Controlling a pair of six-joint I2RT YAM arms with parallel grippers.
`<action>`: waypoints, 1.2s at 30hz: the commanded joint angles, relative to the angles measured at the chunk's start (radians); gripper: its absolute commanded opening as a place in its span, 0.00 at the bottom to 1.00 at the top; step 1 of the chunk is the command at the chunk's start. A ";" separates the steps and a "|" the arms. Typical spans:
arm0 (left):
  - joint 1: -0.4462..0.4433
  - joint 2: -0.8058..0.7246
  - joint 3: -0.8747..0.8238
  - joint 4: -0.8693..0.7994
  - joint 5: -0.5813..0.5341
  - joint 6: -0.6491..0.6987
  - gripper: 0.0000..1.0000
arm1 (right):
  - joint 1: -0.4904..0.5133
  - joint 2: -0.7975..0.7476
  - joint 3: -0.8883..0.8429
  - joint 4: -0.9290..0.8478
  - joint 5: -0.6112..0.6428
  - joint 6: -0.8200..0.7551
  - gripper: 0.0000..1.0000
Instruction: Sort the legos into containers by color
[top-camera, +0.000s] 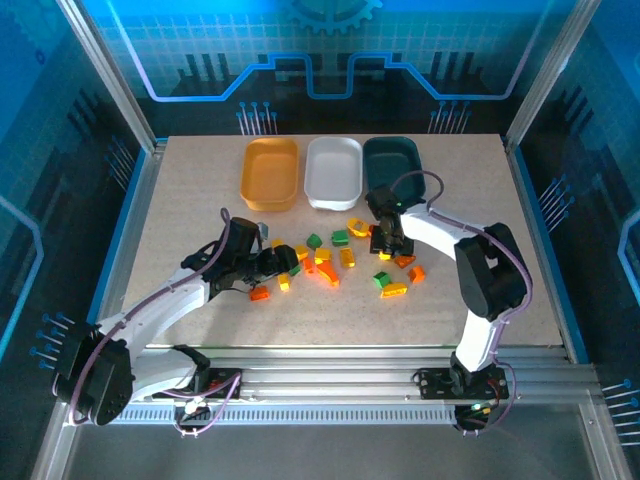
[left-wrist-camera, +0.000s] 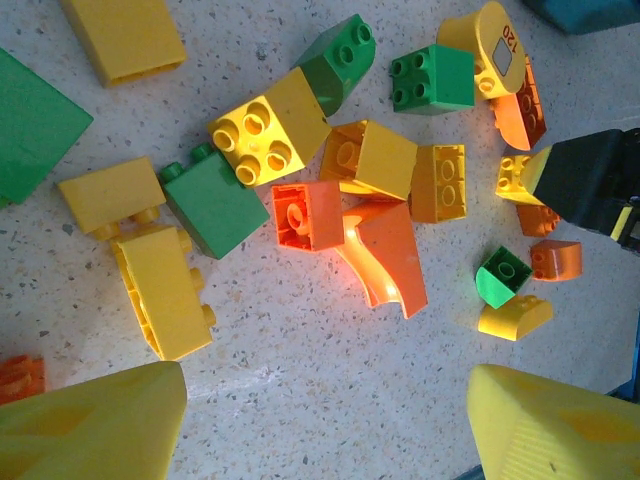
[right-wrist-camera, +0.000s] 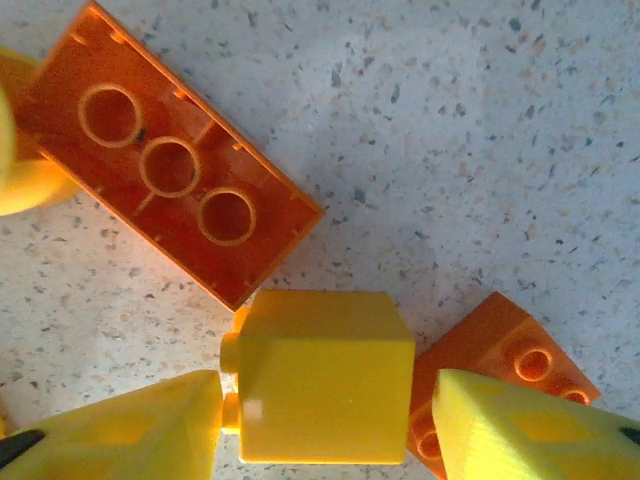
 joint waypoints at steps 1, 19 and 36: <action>-0.008 0.015 -0.006 -0.001 0.021 -0.015 0.76 | 0.018 0.007 -0.008 -0.012 0.014 0.029 0.54; -0.008 0.015 0.021 -0.028 0.019 -0.006 0.76 | -0.032 -0.223 0.097 -0.039 0.083 -0.068 0.33; 0.021 -0.027 0.031 -0.247 -0.202 0.050 0.79 | -0.255 0.372 0.817 -0.191 -0.038 -0.174 0.54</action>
